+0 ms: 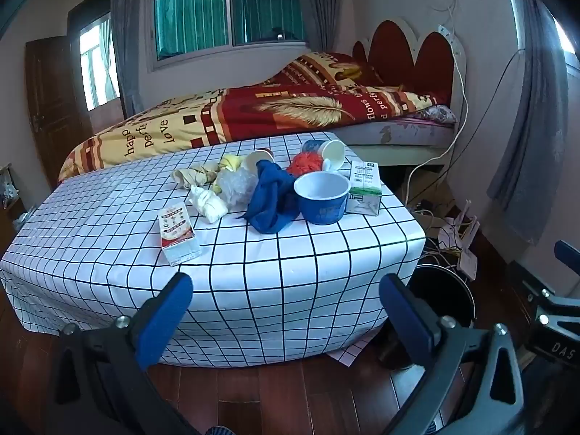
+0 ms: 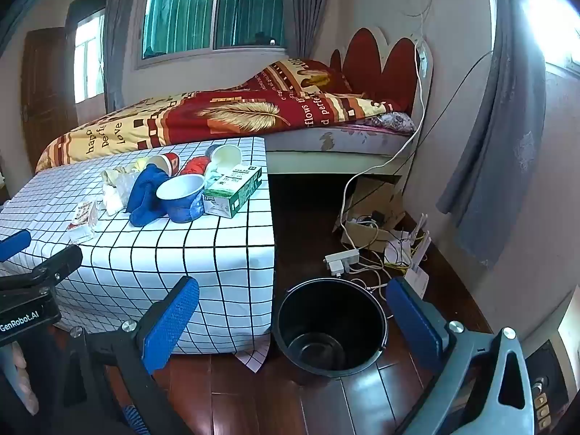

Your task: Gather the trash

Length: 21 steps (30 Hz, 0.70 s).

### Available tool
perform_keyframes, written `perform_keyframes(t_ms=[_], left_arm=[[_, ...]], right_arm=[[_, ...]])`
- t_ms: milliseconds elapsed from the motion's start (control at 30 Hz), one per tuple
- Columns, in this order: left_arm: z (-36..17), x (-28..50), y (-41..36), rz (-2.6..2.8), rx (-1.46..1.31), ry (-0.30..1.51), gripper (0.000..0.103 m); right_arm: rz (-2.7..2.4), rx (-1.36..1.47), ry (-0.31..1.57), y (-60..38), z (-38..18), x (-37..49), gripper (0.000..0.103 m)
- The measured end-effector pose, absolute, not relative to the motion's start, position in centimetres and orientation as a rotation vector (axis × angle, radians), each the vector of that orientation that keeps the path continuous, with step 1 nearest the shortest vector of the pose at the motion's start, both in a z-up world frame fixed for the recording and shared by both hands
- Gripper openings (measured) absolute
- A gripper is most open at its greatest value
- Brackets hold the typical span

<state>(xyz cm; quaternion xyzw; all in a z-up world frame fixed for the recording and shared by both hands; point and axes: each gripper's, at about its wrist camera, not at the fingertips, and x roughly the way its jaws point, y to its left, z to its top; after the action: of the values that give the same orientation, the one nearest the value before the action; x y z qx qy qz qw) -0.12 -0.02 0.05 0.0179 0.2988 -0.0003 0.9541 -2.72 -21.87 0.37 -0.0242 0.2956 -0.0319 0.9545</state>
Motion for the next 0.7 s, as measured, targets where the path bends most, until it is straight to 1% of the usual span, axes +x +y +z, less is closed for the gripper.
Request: perform_keyframes(t_ms=[700], left_arm=[[0.2, -0.1, -0.3, -0.007, 0.03, 0.63, 0.103]], right_arm=[[-0.07, -0.06, 0.619, -21.5, 0.1, -2.9, 0.103]])
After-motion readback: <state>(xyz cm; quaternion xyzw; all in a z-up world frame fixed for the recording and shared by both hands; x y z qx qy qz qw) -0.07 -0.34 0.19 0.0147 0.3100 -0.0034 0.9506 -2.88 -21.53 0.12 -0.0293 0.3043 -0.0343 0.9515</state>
